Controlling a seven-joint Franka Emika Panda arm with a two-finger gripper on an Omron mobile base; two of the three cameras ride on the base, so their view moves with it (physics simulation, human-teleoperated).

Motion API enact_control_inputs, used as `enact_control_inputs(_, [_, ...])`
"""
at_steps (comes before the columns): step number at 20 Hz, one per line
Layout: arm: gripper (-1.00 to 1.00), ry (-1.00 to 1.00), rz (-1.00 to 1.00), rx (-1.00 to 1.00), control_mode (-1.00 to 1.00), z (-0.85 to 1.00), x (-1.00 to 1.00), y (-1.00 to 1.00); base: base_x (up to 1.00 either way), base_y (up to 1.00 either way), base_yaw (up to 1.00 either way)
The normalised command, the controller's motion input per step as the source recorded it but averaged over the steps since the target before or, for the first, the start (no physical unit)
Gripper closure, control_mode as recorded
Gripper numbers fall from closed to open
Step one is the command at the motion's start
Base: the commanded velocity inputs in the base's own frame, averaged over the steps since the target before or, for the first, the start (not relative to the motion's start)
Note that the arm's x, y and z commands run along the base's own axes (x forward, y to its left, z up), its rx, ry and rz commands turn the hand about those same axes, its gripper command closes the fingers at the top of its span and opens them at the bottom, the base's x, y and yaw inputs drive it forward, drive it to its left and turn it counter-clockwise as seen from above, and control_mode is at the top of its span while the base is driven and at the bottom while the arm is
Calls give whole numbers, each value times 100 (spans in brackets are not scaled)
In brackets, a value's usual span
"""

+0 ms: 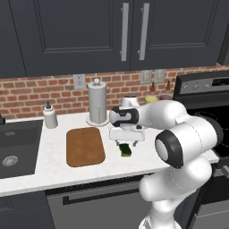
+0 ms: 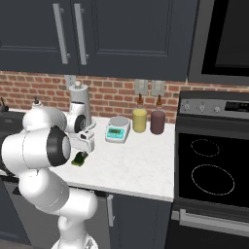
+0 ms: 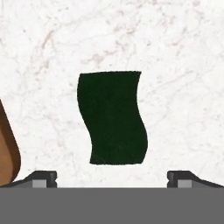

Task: Pick up the sponge from the counter and clean the cutting board by briefly scrubbing or pressing down on the cutting board. Once finished, release the sponge.

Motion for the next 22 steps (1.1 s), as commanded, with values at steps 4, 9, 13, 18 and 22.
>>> enact_control_inputs(4, [-100, -3, 0, 0, -100, -8, 0, 0, 0, 0, 0])
enact_control_inputs(9, [-100, -5, 0, 0, -100, -14, 3, 0, 0, 0, 0])
enact_control_inputs(13, [-100, -6, 0, 0, -100, -17, 9, 0, 0, 0, 0])
enact_control_inputs(18, [-100, -5, 0, 0, -100, -12, 1, 0, 0, 0, 0])
enact_control_inputs(22, [-100, -2, 0, 0, -100, -12, 0, 0, 0, 0, 0])
